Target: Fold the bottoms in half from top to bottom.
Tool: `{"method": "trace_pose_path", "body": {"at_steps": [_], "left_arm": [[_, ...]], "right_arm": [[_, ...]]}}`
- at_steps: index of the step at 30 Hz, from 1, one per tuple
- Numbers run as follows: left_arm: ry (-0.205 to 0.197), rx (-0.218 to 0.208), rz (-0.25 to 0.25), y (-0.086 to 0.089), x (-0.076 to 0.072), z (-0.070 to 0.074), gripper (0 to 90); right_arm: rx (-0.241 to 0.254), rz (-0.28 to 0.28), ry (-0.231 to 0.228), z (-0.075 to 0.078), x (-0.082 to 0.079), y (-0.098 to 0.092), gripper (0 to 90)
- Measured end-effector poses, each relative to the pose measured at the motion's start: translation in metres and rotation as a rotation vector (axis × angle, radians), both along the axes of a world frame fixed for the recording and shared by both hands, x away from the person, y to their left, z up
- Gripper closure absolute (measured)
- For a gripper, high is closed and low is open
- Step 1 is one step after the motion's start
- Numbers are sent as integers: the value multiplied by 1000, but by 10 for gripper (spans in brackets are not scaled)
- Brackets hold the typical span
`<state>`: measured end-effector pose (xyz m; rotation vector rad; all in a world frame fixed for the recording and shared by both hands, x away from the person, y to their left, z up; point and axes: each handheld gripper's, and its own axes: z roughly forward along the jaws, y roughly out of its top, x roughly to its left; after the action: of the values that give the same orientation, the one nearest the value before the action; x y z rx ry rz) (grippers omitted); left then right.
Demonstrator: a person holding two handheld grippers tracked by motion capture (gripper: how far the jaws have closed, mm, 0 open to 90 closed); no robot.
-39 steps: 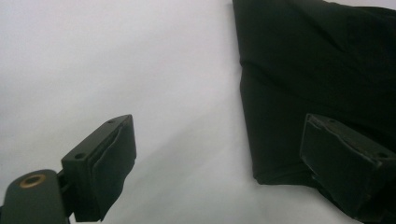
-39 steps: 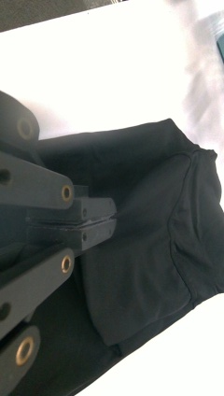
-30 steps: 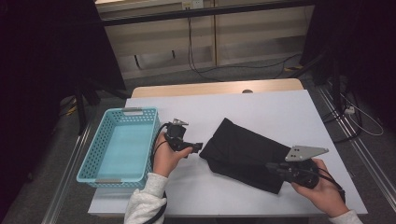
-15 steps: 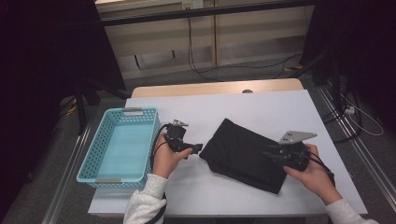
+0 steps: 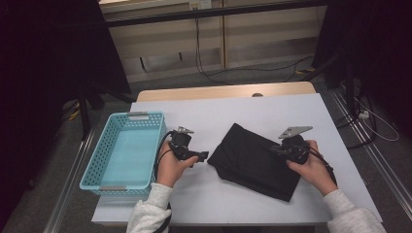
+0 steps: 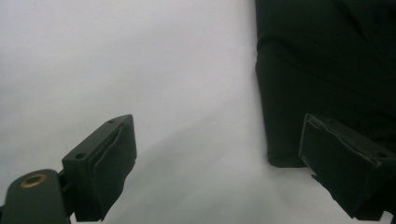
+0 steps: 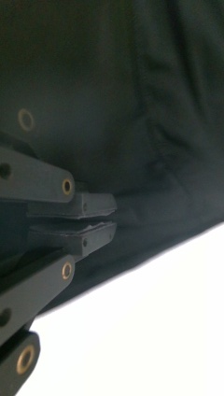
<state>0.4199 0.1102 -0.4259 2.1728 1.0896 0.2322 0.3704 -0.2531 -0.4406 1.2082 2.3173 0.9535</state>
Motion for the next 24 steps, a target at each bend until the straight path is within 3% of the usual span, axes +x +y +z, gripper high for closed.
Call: {"method": "trace_pose_path", "body": {"at_steps": [2, 4, 7, 8, 9, 15, 18, 21, 24], "left_arm": [[-3, 2, 3, -1, 0, 0, 112], [-2, 4, 3, 0, 0, 0, 113], [-1, 2, 2, 0, 0, 0, 112], [0, 1, 1, 0, 0, 0, 113], [0, 0, 2, 1, 0, 0, 112], [0, 2, -1, 0, 0, 0, 112], [-2, 2, 2, 0, 0, 0, 112], [-2, -1, 6, 0, -1, 1, 113], [0, -1, 5, 0, -1, 0, 113]], "right_arm": [[26, -13, -32, 9, 3, -2, 853], [25, -19, -39, 10, 6, -3, 853], [25, -38, -39, 3, 13, -5, 780], [7, -59, -27, -2, 16, -7, 779], [36, -53, 11, -7, 18, -9, 712], [31, -80, 19, -11, 17, -13, 622], [47, -70, 35, -13, 17, -12, 652], [64, -61, 48, -14, 17, -11, 768], [85, -62, 62, -14, 17, -12, 808]]}}
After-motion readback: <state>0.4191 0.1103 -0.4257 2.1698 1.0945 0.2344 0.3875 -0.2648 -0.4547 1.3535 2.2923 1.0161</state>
